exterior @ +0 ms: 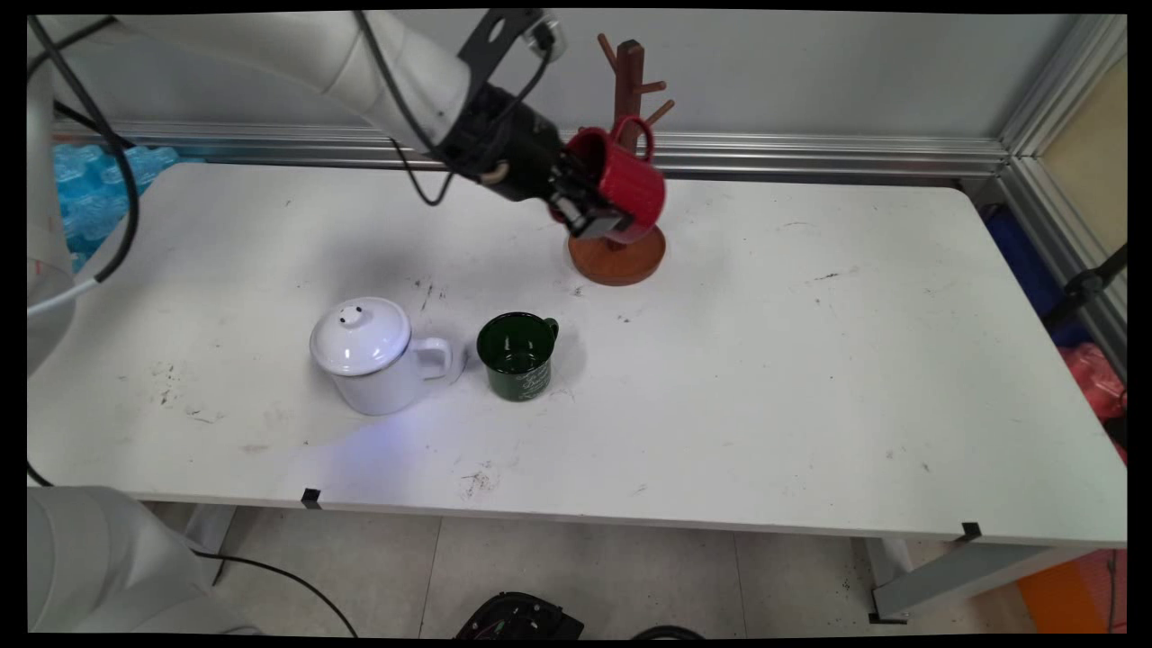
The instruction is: Place the picked object on the table
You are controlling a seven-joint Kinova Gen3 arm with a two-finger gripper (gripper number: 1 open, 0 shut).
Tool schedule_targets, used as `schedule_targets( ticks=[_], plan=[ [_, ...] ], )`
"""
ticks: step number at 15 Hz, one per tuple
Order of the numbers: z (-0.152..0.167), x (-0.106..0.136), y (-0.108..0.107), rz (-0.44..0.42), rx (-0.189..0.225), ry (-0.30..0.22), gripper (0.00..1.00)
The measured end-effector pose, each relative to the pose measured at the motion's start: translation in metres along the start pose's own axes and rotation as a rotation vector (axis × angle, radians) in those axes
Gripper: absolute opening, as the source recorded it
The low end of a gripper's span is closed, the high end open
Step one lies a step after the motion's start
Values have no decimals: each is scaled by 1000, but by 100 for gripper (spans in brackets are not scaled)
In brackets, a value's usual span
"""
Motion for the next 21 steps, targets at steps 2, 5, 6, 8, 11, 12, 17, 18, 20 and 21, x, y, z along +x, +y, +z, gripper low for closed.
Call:
schedule_targets(
  ticks=[2, 5, 6, 8, 11, 12, 17, 18, 20, 21],
  plan=[
    [-9, -5, -5, 26, 9, -40, 0],
    [-22, -12, -13, 64, 24, -95, 0],
    [-26, -14, -17, 80, 28, -115, 0],
    [-31, -16, -22, 105, 35, -148, 0],
    [-39, -19, -34, 151, 59, -222, 0],
    [-40, -20, -37, 156, 66, -237, 0],
    [-40, -24, -51, 161, 126, -349, 0],
    [-38, -26, -53, 153, 140, -374, 0],
    [-31, -28, -57, 139, 167, -422, 0],
    [-28, -30, -59, 137, 177, -442, 0]
  ],
)
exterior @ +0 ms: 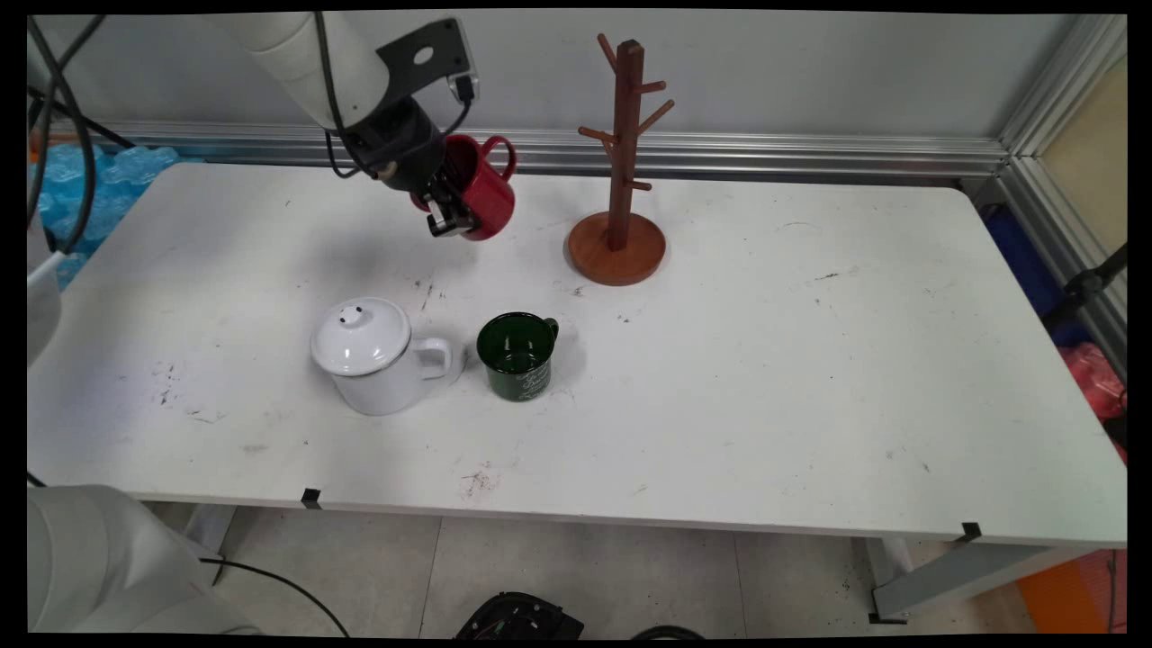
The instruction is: Place the picked object on the table
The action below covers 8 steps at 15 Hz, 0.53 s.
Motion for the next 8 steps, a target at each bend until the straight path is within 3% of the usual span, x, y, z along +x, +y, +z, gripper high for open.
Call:
schedule_targets(
  ticks=[4, 8],
  plan=[
    [21, 0, -5, 0, 22, -91, 0],
    [45, -1, -6, 27, 8, -172, 0]
  ],
)
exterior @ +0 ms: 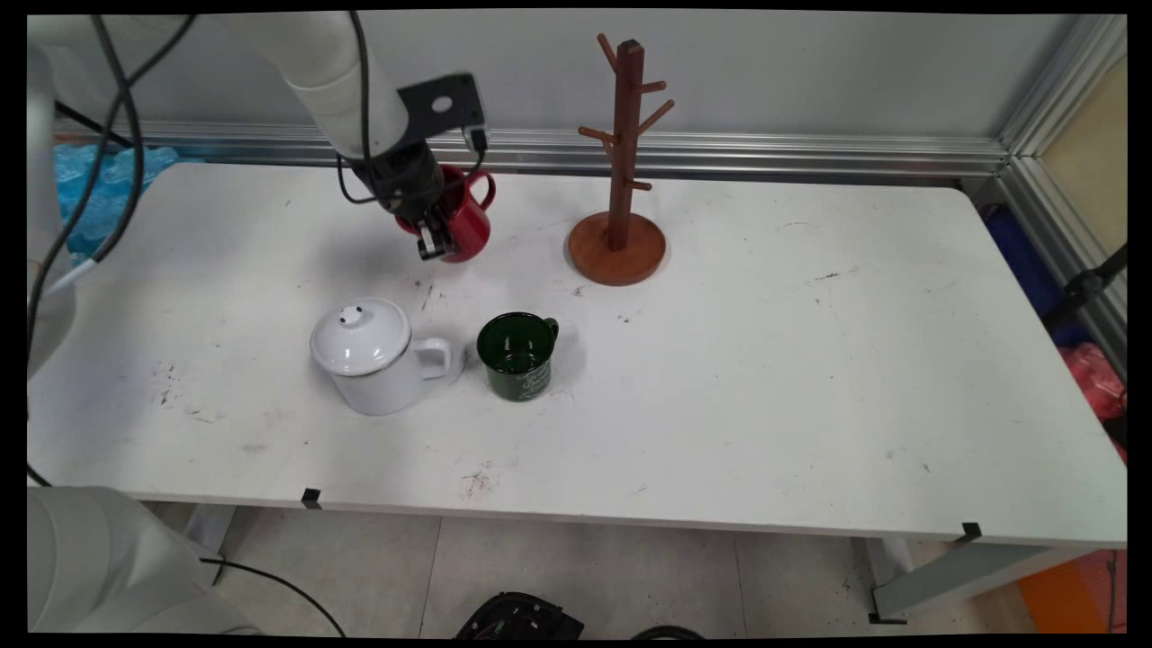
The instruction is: Place the picked object on the table
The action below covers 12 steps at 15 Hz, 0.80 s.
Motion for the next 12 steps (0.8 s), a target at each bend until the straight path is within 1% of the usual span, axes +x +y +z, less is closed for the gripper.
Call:
schedule_targets(
  ticks=[2, 6, 12],
  plan=[
    [13, 4, 0, 21, -17, -33, 0],
    [32, 12, -2, 46, -42, -75, 0],
    [58, 30, -8, 60, -86, -122, 0]
  ],
)
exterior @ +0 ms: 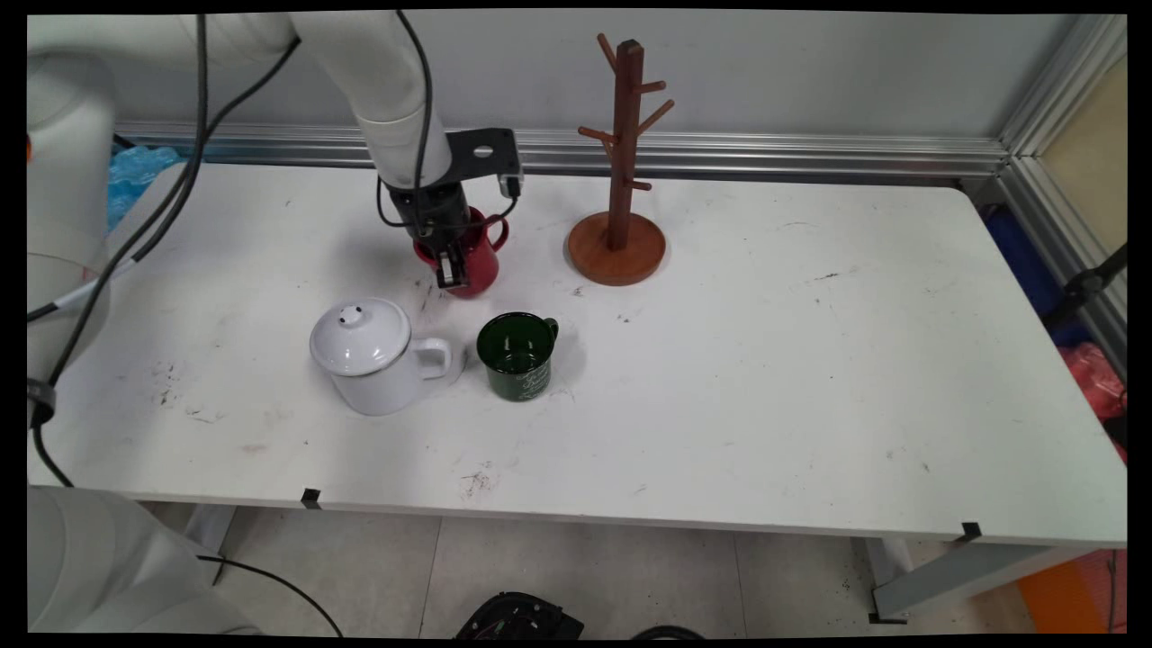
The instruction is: Place the picked object on the table
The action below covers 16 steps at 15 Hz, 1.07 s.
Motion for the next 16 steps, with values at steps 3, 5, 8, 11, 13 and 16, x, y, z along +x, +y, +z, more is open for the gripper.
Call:
schedule_targets(
  ticks=[3, 5, 8, 11, 13, 16],
  plan=[
    [7, 8, -4, 5, -12, -15, 0],
    [9, 11, -6, 6, -15, -22, 0],
    [12, 15, -9, 7, -19, -31, 0],
    [15, 19, -12, 9, -21, -34, 100],
    [15, 21, -13, 13, -22, -35, 100],
    [14, 24, -13, 25, -23, -31, 100]
  ],
)
